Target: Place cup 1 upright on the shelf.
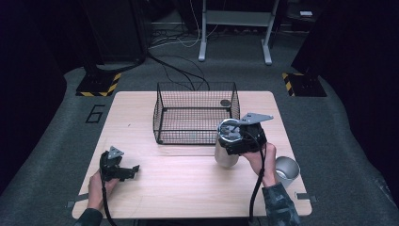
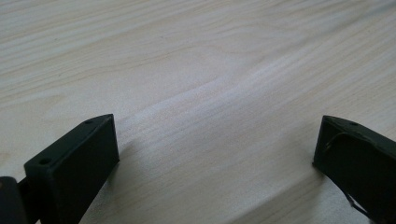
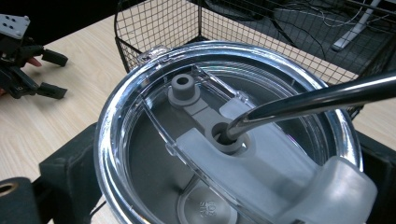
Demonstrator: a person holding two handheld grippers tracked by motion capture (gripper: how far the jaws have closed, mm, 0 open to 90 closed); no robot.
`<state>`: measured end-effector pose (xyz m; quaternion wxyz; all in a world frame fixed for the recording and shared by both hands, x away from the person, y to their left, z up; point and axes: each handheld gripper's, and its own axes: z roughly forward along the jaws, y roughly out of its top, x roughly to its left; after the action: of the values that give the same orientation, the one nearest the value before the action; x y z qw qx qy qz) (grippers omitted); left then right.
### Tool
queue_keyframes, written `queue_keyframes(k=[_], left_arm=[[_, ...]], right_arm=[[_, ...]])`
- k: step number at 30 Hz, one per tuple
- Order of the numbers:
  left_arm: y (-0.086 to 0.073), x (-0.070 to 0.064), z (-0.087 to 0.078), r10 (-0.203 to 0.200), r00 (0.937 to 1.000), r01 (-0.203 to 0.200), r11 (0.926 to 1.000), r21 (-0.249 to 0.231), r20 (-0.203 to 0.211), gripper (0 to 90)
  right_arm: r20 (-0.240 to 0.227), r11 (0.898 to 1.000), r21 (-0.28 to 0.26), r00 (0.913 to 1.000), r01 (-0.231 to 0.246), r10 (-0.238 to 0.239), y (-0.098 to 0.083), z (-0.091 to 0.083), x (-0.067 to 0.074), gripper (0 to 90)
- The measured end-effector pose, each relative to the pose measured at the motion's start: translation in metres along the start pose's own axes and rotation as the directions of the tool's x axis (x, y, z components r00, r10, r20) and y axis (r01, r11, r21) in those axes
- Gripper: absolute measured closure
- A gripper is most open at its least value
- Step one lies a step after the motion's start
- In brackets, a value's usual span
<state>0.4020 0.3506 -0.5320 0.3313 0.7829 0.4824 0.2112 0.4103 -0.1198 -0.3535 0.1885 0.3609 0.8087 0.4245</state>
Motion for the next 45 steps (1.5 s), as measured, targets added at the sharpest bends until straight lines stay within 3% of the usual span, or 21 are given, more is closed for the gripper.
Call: queue_keyframes(k=[22, 26, 35, 45], left_arm=[[0.000, 0.000, 0.000, -0.010, 0.9999, 0.010, 1.0000, -0.003, -0.005, 0.0], [0.000, 0.001, -0.001, 0.006, 1.0000, -0.006, 0.9999, 0.008, -0.006, 0.0], [0.000, -0.001, 0.001, -0.027, 0.9996, 0.027, 0.9996, -0.006, -0.008, 0.0], [0.000, 0.000, 0.000, -0.019, 0.9998, 0.019, 0.9998, 0.002, -0.011, 0.0]], right_arm=[[-0.043, 0.999, -0.010, 0.9984, 0.038, -0.038, 0.025, 0.007, 0.005, 3.6], [-0.047, 0.999, -0.019, 0.9981, 0.040, -0.041, 0.031, 0.008, 0.006, 3.6], [-0.058, 0.999, -0.023, 0.9971, 0.048, -0.049, 0.043, 0.010, 0.006, 3.6], [-0.060, 0.998, -0.043, 0.9969, 0.048, -0.051, 0.054, 0.009, 0.003, 3.6]])
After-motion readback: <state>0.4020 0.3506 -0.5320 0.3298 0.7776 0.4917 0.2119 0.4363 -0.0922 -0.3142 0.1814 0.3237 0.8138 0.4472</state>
